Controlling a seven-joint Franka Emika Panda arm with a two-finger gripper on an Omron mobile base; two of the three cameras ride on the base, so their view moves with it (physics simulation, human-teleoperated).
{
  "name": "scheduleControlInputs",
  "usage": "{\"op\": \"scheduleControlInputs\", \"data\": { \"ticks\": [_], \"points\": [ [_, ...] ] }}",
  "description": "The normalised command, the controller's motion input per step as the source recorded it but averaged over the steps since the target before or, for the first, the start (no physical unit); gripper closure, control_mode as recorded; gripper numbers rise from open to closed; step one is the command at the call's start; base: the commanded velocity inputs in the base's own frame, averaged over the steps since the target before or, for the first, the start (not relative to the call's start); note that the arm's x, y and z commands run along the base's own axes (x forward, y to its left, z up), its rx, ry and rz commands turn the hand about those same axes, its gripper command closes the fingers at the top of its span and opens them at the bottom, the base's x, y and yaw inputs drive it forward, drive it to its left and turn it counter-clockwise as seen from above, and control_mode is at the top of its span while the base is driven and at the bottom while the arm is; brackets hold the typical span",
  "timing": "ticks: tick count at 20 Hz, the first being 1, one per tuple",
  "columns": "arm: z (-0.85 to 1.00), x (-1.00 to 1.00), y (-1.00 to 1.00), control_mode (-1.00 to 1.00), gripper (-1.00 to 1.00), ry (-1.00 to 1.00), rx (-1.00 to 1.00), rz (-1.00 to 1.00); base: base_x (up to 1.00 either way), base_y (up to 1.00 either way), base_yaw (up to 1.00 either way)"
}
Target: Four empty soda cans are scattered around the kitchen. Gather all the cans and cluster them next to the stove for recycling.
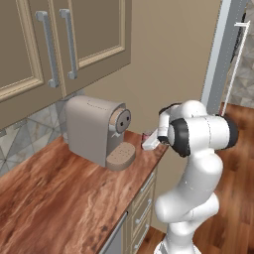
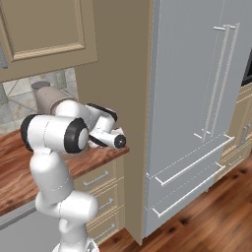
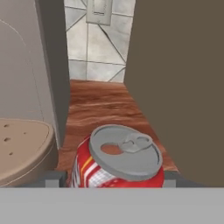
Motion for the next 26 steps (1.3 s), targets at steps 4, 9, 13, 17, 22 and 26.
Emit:
{"op": "scheduleControlInputs", "data": {
  "ticks": [4, 9, 13, 17, 22, 26],
  "points": [
    [0.44, -0.35, 0.0, -1.0, 1.0, 0.0, 0.0, 0.0, 0.0, 0.0, 0.0],
    [0.59, -0.35, -0.02, -1.0, 1.0, 0.0, 0.0, 0.0, 0.0, 0.0, 0.0],
    [0.57, -0.48, -0.05, -1.0, 1.0, 0.0, 0.0, 0.0, 0.0, 0.0, 0.0],
    [0.48, -0.61, -0.1, -1.0, 1.0, 0.0, 0.0, 0.02, 0.0, 0.0, 0.0],
    [0.51, -0.69, -0.13, -1.0, 1.0, 0.0, 0.0, 0.03, 0.0, 0.0, 0.0],
    [0.56, -0.71, -0.13, -1.0, 1.0, 0.0, 0.0, 0.04, 0.0, 0.0, 0.0]
  ]
}}
